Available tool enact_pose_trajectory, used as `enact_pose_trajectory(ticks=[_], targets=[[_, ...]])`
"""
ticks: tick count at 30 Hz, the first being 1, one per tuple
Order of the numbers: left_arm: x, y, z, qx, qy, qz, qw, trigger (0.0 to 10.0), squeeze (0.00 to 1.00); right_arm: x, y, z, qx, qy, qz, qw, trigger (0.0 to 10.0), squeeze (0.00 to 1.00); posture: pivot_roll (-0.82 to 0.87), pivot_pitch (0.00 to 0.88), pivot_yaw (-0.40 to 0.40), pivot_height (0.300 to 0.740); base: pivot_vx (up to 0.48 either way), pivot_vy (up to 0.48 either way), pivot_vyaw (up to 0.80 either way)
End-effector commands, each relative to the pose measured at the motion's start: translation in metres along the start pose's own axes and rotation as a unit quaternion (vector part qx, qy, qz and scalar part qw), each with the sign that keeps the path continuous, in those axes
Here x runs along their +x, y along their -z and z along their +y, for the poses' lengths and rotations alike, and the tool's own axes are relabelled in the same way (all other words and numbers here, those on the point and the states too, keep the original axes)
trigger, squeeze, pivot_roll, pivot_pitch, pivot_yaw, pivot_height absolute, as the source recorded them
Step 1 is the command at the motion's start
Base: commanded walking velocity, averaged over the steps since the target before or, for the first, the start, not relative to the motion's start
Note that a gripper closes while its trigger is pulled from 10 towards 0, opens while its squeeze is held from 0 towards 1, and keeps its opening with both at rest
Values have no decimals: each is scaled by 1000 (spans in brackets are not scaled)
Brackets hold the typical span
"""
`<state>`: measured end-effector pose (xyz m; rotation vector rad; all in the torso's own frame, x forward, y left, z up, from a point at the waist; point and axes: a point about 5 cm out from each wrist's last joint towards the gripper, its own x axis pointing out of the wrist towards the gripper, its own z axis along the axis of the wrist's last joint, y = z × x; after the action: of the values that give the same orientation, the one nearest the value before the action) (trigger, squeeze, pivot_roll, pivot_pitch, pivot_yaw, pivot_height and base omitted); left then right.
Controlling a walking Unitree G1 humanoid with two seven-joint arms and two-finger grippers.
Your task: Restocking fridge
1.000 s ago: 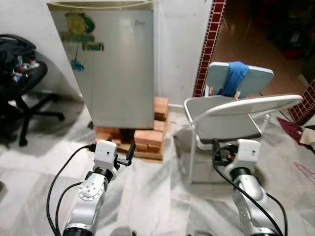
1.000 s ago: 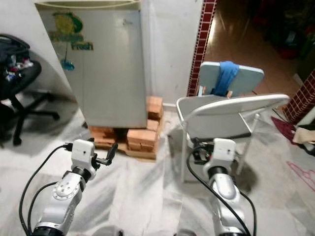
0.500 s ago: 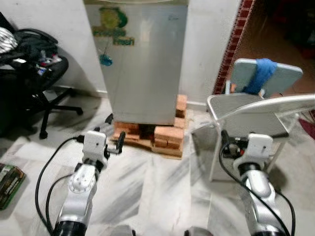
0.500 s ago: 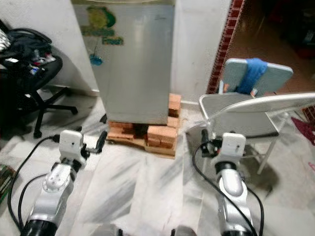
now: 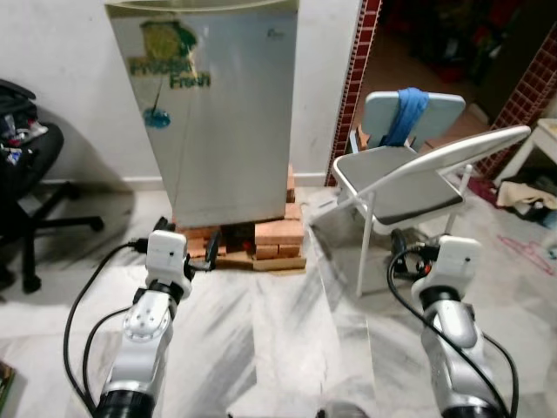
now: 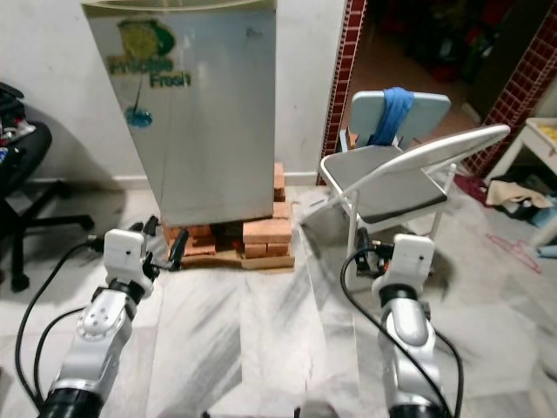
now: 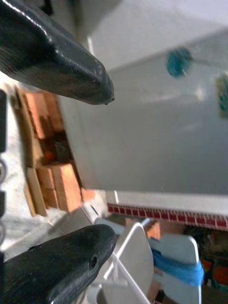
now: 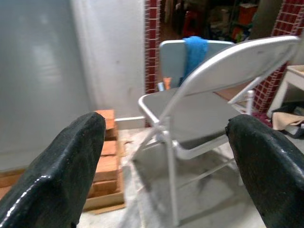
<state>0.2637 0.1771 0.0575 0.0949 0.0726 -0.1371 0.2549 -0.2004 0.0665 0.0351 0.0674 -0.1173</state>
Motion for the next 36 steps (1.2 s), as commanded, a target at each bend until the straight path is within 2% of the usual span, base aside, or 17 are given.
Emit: enact_pose_trajectory(ticks=[1, 6, 8, 14, 21, 36], targets=[[0, 0, 4, -7, -10, 1, 1000, 10000, 0, 4, -5, 3, 7, -8, -11, 1000, 10000, 0, -5, 4, -1, 740, 0, 442, 0], [1, 1, 3, -8, -7, 2, 1000, 10000, 0, 6, -6, 4, 13, -12, -12, 1000, 10000, 0, -3, 4, -1, 740, 0, 446, 0], [1, -4, 2, -4, -1, -13, 1000, 10000, 0, 6, -6, 4, 9, -13, -11, 1000, 10000, 0, -3, 3, 0, 740, 0, 446, 0], [1, -5, -1, -3, 6, -14, 1000, 10000, 0, 7, -7, 4, 8, -14, -12, 1000, 10000, 0, -1, 1, -5, 740, 0, 429, -722], [-4, 3, 1, -4, 3, 0, 1000, 10000, 0, 9, -8, 2, 5, -14, -14, 1000, 10000, 0, 2, 2, -6, 740, 302, 373, -98], [-4, 4, 1, -7, 0, 2, 1000, 10000, 0, 12, -9, 3, -4, -20, -18, 1000, 10000, 0, 1, 10, -5, 740, 312, 365, 0]])
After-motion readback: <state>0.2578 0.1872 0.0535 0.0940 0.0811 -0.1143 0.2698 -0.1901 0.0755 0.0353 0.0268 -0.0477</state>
